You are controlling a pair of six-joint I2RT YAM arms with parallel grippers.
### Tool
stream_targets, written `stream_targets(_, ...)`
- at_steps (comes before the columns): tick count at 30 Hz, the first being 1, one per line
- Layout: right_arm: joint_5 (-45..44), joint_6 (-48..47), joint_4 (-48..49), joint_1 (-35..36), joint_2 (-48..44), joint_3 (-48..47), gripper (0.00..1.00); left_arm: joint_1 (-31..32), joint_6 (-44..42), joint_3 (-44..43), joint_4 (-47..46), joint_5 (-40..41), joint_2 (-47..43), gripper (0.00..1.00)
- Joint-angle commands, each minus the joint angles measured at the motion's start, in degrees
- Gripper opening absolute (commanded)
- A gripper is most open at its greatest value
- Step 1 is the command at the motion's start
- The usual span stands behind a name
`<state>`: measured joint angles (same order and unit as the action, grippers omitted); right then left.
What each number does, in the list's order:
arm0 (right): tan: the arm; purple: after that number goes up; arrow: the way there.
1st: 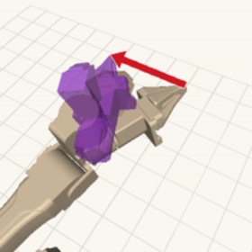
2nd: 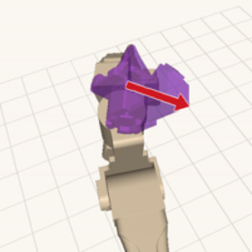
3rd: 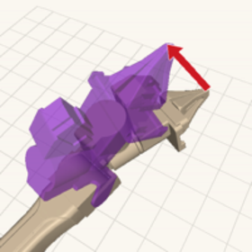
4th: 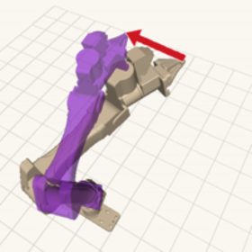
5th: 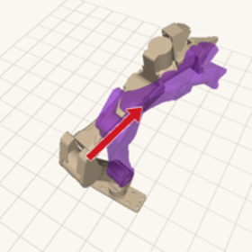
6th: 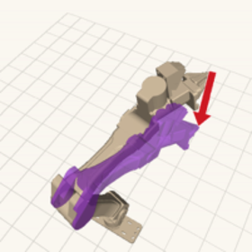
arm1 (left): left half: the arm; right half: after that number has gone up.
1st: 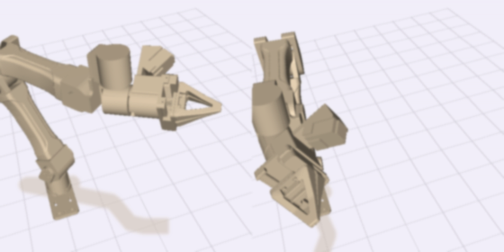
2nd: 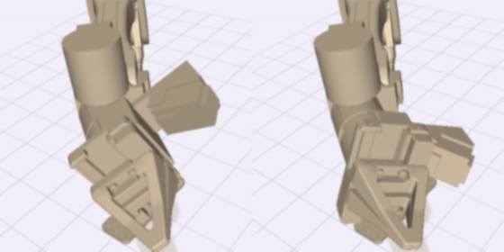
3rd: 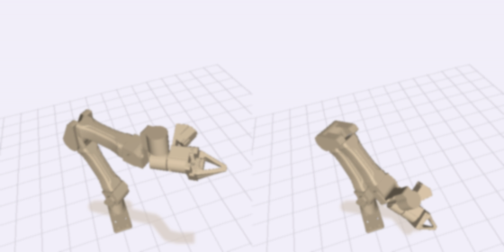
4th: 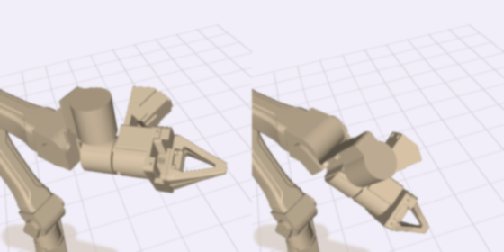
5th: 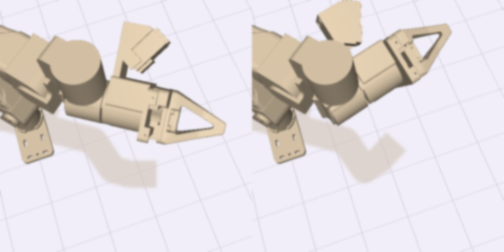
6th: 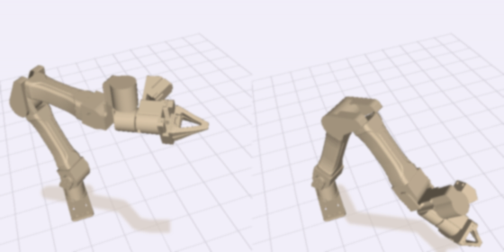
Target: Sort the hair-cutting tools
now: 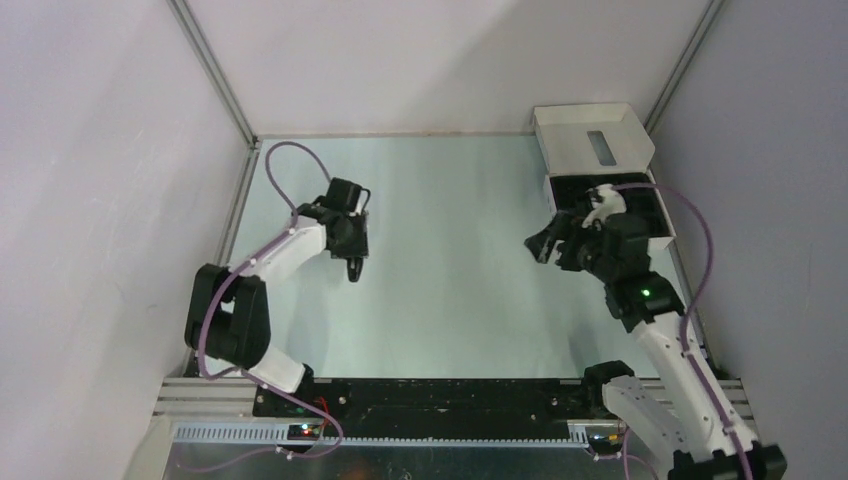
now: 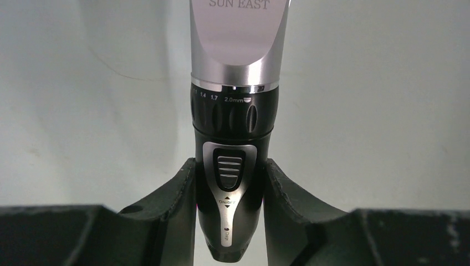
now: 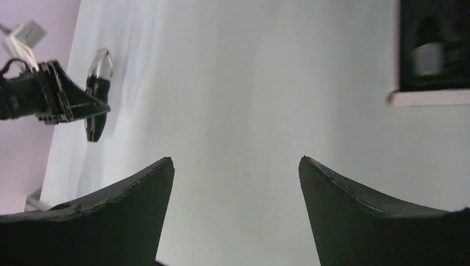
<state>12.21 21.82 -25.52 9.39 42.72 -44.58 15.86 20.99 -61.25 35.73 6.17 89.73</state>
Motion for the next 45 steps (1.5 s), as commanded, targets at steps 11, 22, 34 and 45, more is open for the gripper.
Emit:
stream_targets(11,-3.90,27.65,21.97,23.45,22.28,0.64,0.84,18.85,0.19,7.06,-5.78,-2.89,-15.94,0.00)
stream_targets(22,-2.24,36.64,42.86,30.83,36.66,-1.08,0.82,27.49,-1.73,10.84,-8.57,-0.62,-21.99,0.00)
stream_targets(34,-1.02,40.19,47.68,33.68,44.79,-3.59,0.77,32.26,-2.76,11.23,-10.67,0.69,-23.82,0.00)
stream_targets(45,0.91,42.04,52.50,33.75,46.25,-3.59,0.37,32.66,-3.88,12.38,-14.58,1.38,-25.91,0.05)
